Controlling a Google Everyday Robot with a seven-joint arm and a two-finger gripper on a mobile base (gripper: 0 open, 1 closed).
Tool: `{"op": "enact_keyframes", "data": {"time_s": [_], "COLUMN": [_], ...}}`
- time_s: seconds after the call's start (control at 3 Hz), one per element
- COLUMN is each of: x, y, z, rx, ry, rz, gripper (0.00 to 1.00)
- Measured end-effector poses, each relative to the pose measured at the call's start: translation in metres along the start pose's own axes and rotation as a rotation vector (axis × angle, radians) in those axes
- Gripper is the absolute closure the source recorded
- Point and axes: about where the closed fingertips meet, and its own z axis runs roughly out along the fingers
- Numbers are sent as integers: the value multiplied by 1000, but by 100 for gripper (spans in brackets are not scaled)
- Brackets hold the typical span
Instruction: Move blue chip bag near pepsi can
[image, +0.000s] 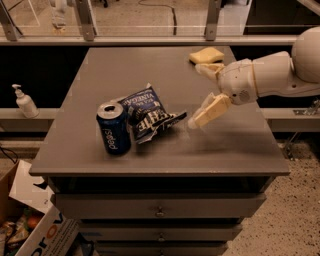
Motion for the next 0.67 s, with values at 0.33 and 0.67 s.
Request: {"op": "enact_keyframes", "data": {"time_s": [0.33,0.67], "x": [18,19], "y": [-16,-21], "z": [-20,-20], "rx": [146,165], "ry": [12,10], "rz": [80,81], "gripper": [0,0]}}
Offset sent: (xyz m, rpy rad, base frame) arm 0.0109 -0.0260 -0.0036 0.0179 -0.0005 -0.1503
